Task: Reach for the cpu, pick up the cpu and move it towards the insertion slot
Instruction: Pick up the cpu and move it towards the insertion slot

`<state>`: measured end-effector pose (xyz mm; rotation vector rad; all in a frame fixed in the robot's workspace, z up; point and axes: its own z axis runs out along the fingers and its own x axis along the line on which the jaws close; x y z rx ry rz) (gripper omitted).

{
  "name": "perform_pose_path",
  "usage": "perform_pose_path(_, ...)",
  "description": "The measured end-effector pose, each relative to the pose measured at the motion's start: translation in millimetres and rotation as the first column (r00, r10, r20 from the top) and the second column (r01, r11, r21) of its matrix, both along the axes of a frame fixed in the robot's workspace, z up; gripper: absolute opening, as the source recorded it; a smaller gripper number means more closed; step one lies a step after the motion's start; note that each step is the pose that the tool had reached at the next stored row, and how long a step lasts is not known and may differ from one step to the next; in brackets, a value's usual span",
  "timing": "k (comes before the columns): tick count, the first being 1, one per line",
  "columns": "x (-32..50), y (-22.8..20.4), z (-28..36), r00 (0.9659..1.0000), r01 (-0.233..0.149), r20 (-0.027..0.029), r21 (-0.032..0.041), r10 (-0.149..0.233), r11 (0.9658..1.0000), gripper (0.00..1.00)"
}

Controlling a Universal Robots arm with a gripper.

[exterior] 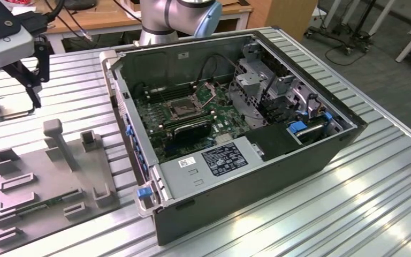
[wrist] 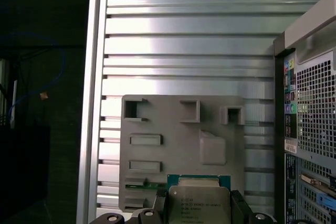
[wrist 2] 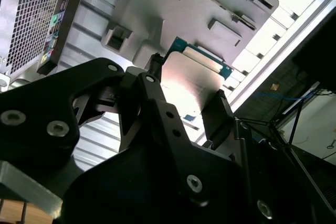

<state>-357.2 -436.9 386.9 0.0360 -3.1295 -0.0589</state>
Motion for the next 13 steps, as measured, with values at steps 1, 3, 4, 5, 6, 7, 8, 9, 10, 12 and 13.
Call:
perform_pose_path(1, 1.1, 0.0, -0.1, 1.0, 0.0, 0.0, 0.0, 0.0, 1.0, 0.55)
perform_pose_path(3, 3.6, 0.0, -0.5, 1.0, 0.0, 0.0, 0.0, 0.0, 1.0, 0.55)
perform_pose_path(4, 4.9, 0.0, -0.8, 1.0, 0.0, 0.0, 0.0, 0.0, 1.0, 0.55)
perform_pose_path(5, 6.0, 0.0, -1.0, 1.0, 0.0, 0.0, 0.0, 0.0, 1.0, 0.55)
perform_pose_path(6, 7.2, 0.0, -1.2, 1.0, 0.0, 0.0001, 0.0, 0.0, 1.0, 0.55)
perform_pose_path(7, 8.4, 0.0, -1.3, 1.0, 0.0, 0.0, 0.0, 0.0, 1.0, 0.55)
perform_pose_path(8, 9.8, 0.0, -1.3, 1.0, 0.0, 0.0, 0.0, 0.0, 1.0, 0.55)
perform_pose_path(9, 11.1, 0.0, -1.4, 1.0, 0.0, 0.0, 0.0, 0.0, 1.0, 0.55)
perform_pose_path(10, 12.3, 0.0, -1.4, 1.0, 0.0, 0.0, 0.0, 0.0, 1.0, 0.55)
perform_pose_path(12, 14.9, 0.0, -1.4, 1.0, 0.0, 0.0, 0.0, 0.0, 1.0, 0.55)
perform_pose_path(13, 15.6, 0.0, -1.5, 1.0, 0.0, 0.0, 0.0, 0.0, 1.0, 0.55)
